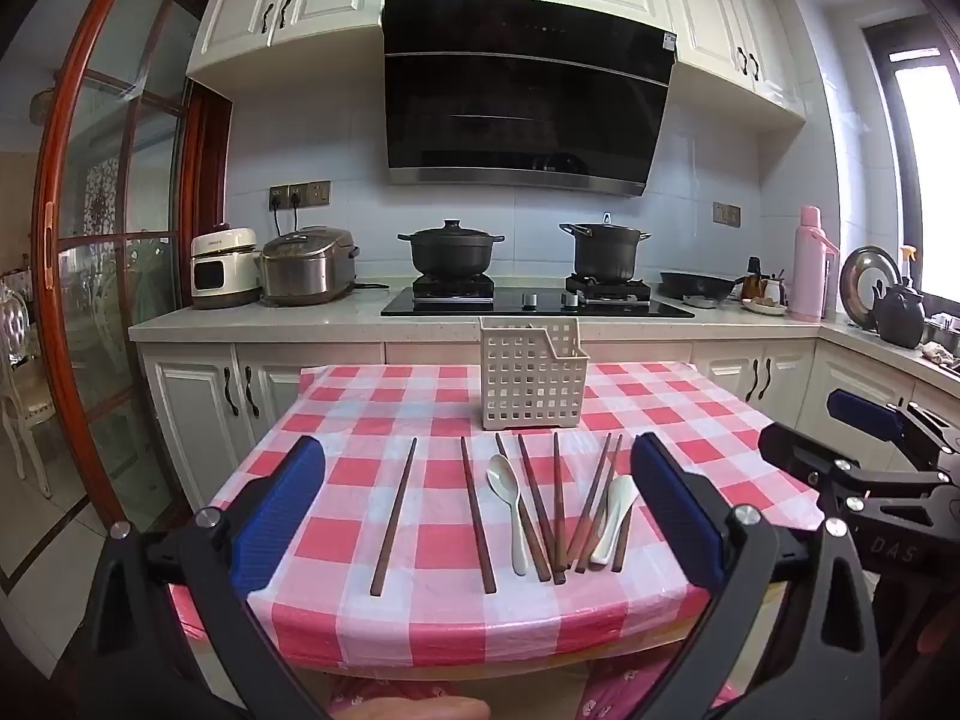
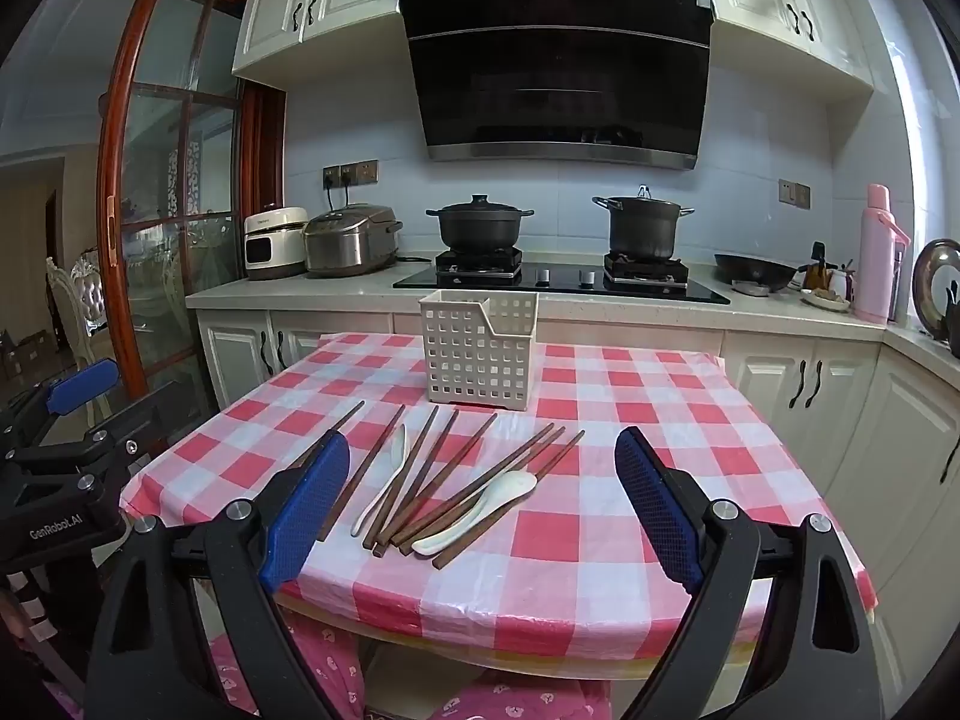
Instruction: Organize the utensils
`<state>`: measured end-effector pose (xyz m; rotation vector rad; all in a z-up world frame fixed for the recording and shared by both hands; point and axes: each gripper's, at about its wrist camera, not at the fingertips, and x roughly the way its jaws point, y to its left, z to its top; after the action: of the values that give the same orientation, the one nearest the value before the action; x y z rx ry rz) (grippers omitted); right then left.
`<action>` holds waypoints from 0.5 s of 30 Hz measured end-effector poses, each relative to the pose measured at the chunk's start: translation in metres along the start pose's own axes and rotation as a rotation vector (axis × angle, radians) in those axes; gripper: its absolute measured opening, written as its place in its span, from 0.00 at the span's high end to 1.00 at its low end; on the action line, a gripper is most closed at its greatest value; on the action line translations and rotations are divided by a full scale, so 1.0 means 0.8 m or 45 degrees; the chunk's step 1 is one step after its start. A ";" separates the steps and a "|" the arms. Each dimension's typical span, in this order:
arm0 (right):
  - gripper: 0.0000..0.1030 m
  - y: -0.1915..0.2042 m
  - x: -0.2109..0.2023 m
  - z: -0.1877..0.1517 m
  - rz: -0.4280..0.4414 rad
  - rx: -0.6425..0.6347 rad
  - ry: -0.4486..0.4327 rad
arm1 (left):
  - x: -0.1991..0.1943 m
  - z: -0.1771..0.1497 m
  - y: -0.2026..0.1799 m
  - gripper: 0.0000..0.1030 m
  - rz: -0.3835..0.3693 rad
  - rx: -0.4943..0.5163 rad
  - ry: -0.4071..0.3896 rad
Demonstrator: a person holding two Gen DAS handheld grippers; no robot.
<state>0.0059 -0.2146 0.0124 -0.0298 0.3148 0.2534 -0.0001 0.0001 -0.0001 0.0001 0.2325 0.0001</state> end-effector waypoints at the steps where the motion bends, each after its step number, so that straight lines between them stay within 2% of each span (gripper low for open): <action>1: 0.17 0.000 0.000 0.000 0.001 0.001 0.000 | 0.000 0.000 0.000 0.04 0.000 0.001 0.000; 15: 0.17 -0.003 0.000 0.001 0.004 0.000 0.012 | 0.000 0.000 0.000 0.04 -0.001 -0.009 0.014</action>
<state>0.0071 -0.2168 0.0131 -0.0303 0.3241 0.2562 0.0002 0.0002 0.0001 -0.0072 0.2432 -0.0001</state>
